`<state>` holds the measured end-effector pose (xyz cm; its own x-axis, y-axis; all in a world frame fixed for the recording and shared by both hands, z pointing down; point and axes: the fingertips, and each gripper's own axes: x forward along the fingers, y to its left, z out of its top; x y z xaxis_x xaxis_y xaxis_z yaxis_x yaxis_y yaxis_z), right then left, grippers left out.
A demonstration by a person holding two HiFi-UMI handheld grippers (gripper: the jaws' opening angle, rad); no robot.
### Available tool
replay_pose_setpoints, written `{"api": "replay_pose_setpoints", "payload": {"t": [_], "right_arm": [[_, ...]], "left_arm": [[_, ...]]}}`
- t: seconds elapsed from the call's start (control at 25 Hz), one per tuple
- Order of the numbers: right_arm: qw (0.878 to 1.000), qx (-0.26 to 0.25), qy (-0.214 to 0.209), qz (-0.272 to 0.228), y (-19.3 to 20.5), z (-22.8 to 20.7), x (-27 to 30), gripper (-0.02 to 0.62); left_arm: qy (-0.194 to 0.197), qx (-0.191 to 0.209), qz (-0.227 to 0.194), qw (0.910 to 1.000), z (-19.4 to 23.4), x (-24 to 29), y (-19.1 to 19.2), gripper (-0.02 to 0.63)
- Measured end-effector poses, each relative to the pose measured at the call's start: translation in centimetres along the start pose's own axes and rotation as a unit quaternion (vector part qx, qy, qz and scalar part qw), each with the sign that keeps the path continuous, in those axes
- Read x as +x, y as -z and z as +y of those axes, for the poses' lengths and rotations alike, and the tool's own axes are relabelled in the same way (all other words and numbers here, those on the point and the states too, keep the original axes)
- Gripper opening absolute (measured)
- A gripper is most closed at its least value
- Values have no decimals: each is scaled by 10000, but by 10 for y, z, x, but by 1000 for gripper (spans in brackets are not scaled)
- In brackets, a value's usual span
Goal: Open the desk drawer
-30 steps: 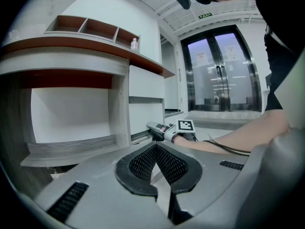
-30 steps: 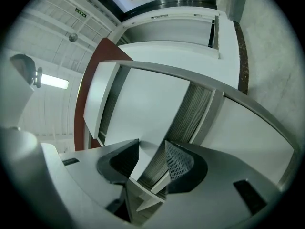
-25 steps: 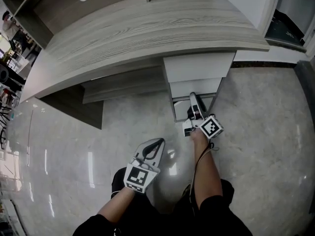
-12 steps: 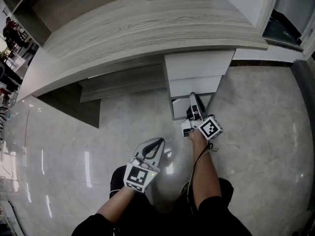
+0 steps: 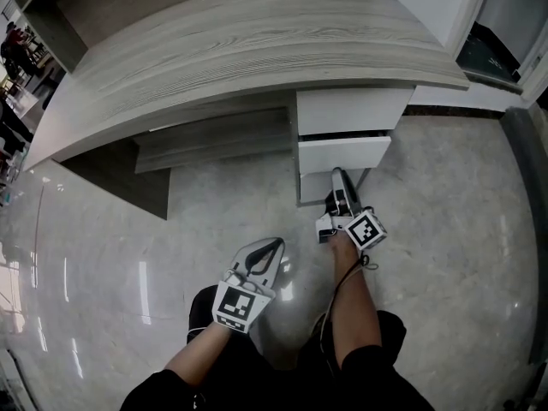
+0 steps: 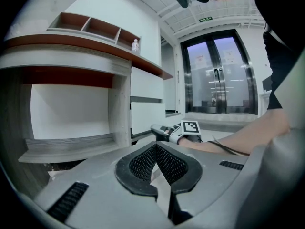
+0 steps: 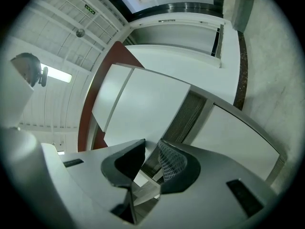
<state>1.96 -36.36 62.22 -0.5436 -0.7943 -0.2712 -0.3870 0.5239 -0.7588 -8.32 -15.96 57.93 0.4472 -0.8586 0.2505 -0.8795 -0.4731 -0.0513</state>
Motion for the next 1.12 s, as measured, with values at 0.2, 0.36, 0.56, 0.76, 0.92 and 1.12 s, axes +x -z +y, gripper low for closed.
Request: {"api": "replay_pose_setpoints", "payload": {"t": [0.2,0.36,0.56,0.76,0.92,1.12], "right_arm": [[10000,-85,47,12,2,0,-10,83],[9998,-127,121,5,2,9,-17,83],[9996,-189,214,-16,3,9,-26,83],[9993,-197,314,-50,4,10,-31,81],[9993,-208,303,-83,3,13,-35,80],[9991,-252,324,-75,4,14,-42,78]], "left_arm": [[71,-39,-47,10000,-1,-4,1,5],[124,-85,-81,9999,-1,-11,1,5],[197,-107,-117,9997,-1,-16,2,5],[267,-124,-134,9995,-2,-19,4,5],[308,-139,-167,9993,-2,-19,3,5],[346,-172,-182,9991,-4,-22,5,5]]}}
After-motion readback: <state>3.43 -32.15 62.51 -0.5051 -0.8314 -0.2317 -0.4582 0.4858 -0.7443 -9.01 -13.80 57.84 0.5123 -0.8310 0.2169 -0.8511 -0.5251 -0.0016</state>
